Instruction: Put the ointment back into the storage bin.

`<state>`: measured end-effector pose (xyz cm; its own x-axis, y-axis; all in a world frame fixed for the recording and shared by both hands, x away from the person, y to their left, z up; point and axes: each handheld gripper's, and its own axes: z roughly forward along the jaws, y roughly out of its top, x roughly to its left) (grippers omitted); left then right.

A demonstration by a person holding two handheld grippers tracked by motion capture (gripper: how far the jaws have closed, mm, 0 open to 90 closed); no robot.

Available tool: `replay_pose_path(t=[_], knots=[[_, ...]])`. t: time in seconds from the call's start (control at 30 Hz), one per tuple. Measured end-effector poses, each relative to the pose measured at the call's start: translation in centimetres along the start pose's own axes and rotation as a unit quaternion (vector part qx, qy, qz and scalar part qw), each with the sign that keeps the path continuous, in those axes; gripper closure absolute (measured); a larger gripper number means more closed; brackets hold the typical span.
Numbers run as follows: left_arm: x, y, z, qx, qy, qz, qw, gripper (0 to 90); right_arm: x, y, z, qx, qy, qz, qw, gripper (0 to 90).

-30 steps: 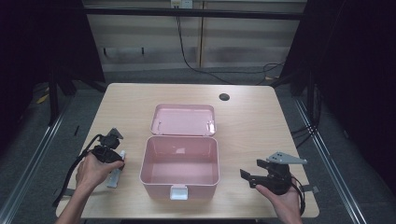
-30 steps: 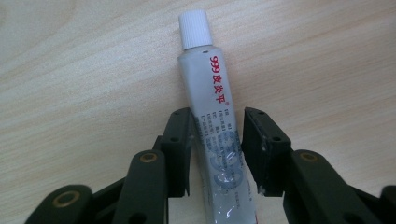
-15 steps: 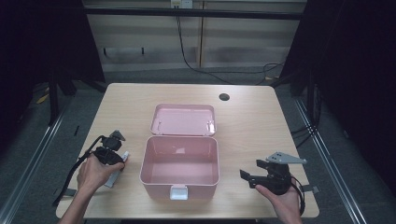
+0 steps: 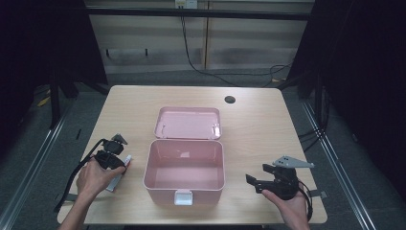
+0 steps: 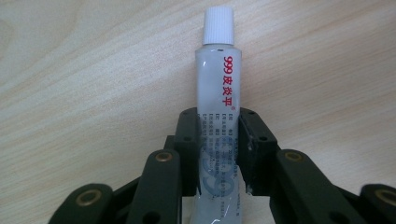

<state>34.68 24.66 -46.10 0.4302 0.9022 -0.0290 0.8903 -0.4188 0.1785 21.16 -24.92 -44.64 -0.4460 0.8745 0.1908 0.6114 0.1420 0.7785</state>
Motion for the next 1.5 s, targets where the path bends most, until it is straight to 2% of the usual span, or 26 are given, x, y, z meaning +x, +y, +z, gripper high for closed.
replay_pose_path(t=[0.13,0.17,0.27,0.43,0.57,0.67,0.7,1.07,1.1,1.13,1.27,1.3,1.4,1.5], knots=[[0.3,-0.1,-0.3,-0.001,-0.010,-0.004,0.9999,71.6,0.0,0.0,0.0,0.000,0.000,0.000,1.0000,19.2],[0.6,-0.3,-0.5,-0.007,-0.018,-0.006,0.9998,71.6,0.0,0.0,0.0,0.001,0.000,0.000,1.0000,19.2],[1.0,-0.5,-0.8,-0.014,-0.023,-0.007,0.9996,71.6,0.0,0.0,0.0,0.001,0.000,0.002,1.0000,19.1],[1.4,-0.8,-1.4,-0.027,-0.035,0.005,0.9990,71.6,0.0,0.0,0.0,0.002,0.000,0.002,1.0000,19.1],[1.2,-0.9,-1.8,-0.032,-0.038,0.016,0.9986,71.6,-0.1,0.0,0.0,0.002,0.000,0.003,1.0000,19.1],[1.1,-1.0,-2.0,-0.038,-0.039,0.016,0.9984,71.6,-0.1,0.0,0.0,0.001,0.000,0.003,1.0000,19.1],[1.1,-1.0,-2.2,-0.043,-0.046,0.023,0.9978,71.6,0.0,0.0,0.0,0.001,0.001,0.003,1.0000,19.0],[1.2,-1.5,-3.3,-0.059,-0.054,0.025,0.9965,71.6,0.0,0.0,0.0,0.003,0.001,0.004,1.0000,19.0],[1.2,-1.6,-3.5,-0.062,-0.060,0.025,0.9959,71.6,0.0,0.0,0.0,0.003,0.000,0.005,1.0000,19.0],[1.2,-1.7,-3.6,-0.062,-0.061,0.033,0.9957,71.6,0.0,0.0,0.0,0.003,0.001,0.004,1.0000,19.0],[1.3,-1.9,-3.9,-0.064,-0.060,0.039,0.9954,71.6,0.0,0.0,0.0,0.004,0.001,0.005,1.0000,19.0],[1.2,-2.0,-4.3,-0.070,-0.057,0.040,0.9951,71.6,0.0,0.0,0.0,0.004,0.001,0.005,1.0000,18.9],[1.2,-2.0,-5.1,-0.076,-0.065,0.053,0.9936,71.6,0.0,0.0,0.0,0.004,0.001,0.005,1.0000,18.9],[1.1,-2.0,-5.8,-0.079,-0.065,0.054,0.9933,71.6,0.0,0.0,0.0,0.004,0.002,0.004,1.0000,18.9]])
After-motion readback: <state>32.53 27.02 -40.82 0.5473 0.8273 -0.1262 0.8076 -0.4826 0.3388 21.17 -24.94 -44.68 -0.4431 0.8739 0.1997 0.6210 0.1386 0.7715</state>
